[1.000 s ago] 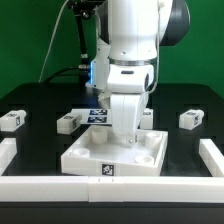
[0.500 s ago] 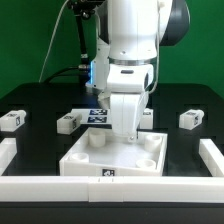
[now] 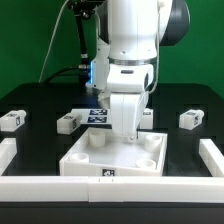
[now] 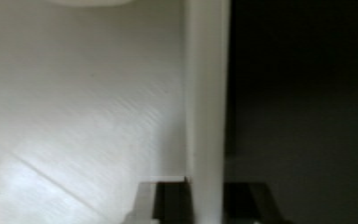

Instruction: Assemble one leg

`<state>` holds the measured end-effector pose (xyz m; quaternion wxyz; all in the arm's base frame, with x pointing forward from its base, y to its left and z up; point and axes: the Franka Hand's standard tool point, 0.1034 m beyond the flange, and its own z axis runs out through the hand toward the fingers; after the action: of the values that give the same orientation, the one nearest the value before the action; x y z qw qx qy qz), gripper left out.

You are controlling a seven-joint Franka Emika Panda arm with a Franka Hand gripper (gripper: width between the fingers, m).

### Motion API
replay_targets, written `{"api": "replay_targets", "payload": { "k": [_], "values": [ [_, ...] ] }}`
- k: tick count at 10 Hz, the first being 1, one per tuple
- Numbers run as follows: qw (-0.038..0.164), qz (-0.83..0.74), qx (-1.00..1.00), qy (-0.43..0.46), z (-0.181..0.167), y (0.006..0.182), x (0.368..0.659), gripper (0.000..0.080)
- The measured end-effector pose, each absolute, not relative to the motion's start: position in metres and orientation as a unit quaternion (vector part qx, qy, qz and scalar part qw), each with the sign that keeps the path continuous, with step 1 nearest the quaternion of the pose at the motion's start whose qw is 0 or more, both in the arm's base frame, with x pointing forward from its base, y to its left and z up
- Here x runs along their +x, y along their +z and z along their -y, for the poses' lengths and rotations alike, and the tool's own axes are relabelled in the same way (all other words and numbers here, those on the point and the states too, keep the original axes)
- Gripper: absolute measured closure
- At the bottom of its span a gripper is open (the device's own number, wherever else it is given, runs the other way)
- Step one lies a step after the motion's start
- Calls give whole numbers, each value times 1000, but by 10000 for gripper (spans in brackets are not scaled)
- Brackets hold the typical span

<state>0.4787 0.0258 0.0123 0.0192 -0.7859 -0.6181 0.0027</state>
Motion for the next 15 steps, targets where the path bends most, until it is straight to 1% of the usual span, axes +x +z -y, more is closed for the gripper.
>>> {"api": "replay_targets", "payload": {
  "k": [2, 3, 4, 5, 9, 12, 15],
  "values": [
    [16, 629, -777, 1, -29, 11, 482, 739],
    [10, 645, -764, -2, -37, 11, 489, 739],
    [0, 668, -744, -7, -48, 11, 496, 739],
    [-2, 673, -740, -8, -53, 12, 497, 739],
    [-3, 682, -731, -9, -52, 12, 498, 739],
    [-6, 711, -703, -16, -76, 11, 500, 739],
    [-4, 705, -709, -11, -84, 12, 503, 739]
  ]
}}
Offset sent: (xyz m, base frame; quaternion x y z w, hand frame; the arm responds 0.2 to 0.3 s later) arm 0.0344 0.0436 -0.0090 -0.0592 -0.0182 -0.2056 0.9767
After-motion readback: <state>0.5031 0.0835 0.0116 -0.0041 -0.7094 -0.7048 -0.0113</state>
